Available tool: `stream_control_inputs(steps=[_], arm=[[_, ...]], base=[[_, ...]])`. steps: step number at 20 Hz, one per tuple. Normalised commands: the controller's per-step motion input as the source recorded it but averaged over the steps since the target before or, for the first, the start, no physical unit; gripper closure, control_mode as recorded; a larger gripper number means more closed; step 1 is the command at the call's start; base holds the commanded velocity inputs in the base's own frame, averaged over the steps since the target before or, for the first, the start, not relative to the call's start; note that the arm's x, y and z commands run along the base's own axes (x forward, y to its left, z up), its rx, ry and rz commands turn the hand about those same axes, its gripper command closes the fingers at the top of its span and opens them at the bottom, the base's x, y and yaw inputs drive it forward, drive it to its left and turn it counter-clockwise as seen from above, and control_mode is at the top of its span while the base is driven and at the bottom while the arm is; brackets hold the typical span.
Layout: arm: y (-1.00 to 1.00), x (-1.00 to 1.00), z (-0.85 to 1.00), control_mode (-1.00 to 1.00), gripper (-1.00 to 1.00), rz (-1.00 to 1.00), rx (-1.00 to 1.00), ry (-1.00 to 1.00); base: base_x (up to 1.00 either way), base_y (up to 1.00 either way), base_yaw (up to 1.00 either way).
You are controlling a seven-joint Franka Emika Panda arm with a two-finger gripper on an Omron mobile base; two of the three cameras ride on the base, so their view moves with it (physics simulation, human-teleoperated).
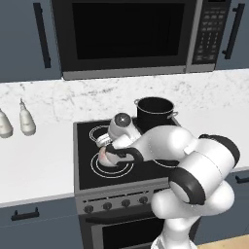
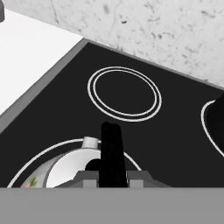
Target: Pick the kettle from the counter and place it on a stove burner. Then turn the burner on.
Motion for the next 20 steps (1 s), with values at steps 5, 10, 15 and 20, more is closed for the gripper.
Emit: stream_control_inputs(steps=[5, 10, 15, 20], arm=[[0.00, -0.15, -0.30, -1.00, 1.00, 0.00, -0.04, 0.00], [0.00, -0.32, 0.00, -1.00, 1.00, 0.00, -0.01, -0.10], [0.00, -0.01, 0.00, -1.00, 1.00, 0.00, 0.00, -0.05], [0.00, 0.19, 0.00, -1.00, 1.00, 0.00, -0.01, 0.00]], base=[[0.00, 0.00, 0.00], [0.00, 0.00, 0.00], [0.00, 0.00, 0.00], [0.00, 0.00, 0.00]])
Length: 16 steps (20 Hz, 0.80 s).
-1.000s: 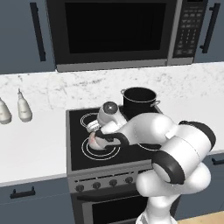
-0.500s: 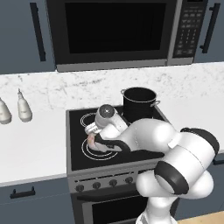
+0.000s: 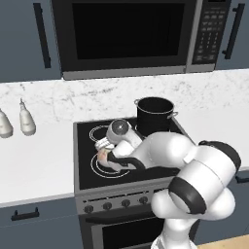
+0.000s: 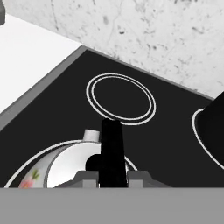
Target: Pick the kettle from the counter and place it on a stove burner. Then turn the burner on.
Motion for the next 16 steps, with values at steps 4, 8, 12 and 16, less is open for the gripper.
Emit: stream_control_inputs(steps=[4, 8, 12, 16], arm=[[0.00, 0.00, 0.00, -1.00, 1.00, 0.00, 0.00, 0.00], [0.00, 0.00, -0.09, -1.00, 1.00, 0.00, -0.01, 0.00], [0.00, -0.05, -0.08, -1.00, 1.00, 0.00, 0.00, 0.00], [0.00, 0.00, 0.00, -1.00, -1.00, 0.00, 0.00, 0.00]], base=[[0.00, 0.00, 0.00], [0.00, 0.00, 0.00], [0.00, 0.00, 0.00], [0.00, 0.00, 0.00]])
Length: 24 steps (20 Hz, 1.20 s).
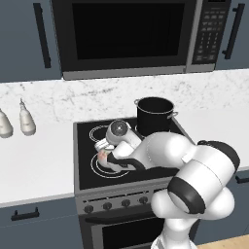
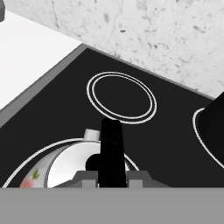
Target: Pick the kettle from the counter and place it on a stove burner. Then turn the burner on.
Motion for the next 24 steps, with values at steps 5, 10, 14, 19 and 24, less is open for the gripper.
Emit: stream_control_inputs(steps=[5, 10, 14, 19, 24], arm=[[0.00, 0.00, 0.00, -1.00, -1.00, 0.00, 0.00, 0.00], [0.00, 0.00, 0.00, -1.00, -1.00, 0.00, 0.00, 0.00], [0.00, -0.02, 0.00, -1.00, -1.00, 0.00, -0.02, 0.00], [0.00, -0.32, 0.06, -1.00, -1.00, 0.00, -0.03, 0.00], [0.01, -0.19, 0.18, -1.00, -1.00, 0.00, 0.00, 0.00]], base=[[0.00, 0.00, 0.00], [0.00, 0.00, 0.00], [0.00, 0.00, 0.00], [0.00, 0.00, 0.00], [0.00, 0.00, 0.00]])
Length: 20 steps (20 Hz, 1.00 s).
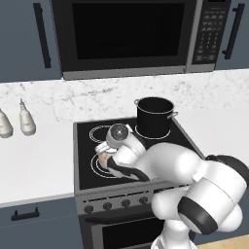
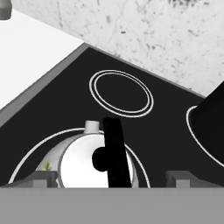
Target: Pick the kettle from the counter and place it on a stove burner. Then turn the burner on.
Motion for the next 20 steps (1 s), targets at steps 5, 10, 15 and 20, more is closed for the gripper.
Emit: stream_control_inputs(steps=[5, 10, 15, 20], arm=[[0.00, -0.02, 0.51, -1.00, -1.00, 0.00, 0.00, 0.00], [0.02, -0.40, 0.22, -1.00, -1.00, 0.00, 0.00, 0.03], [0.20, -0.65, 0.00, -1.00, -1.00, 0.00, -0.01, 0.02], [0.36, -0.62, -0.01, -1.00, -1.00, -0.02, -0.01, 0.00]], base=[[0.00, 0.00, 0.00], [0.00, 0.00, 0.00], [0.00, 0.00, 0.00], [0.00, 0.00, 0.00]])
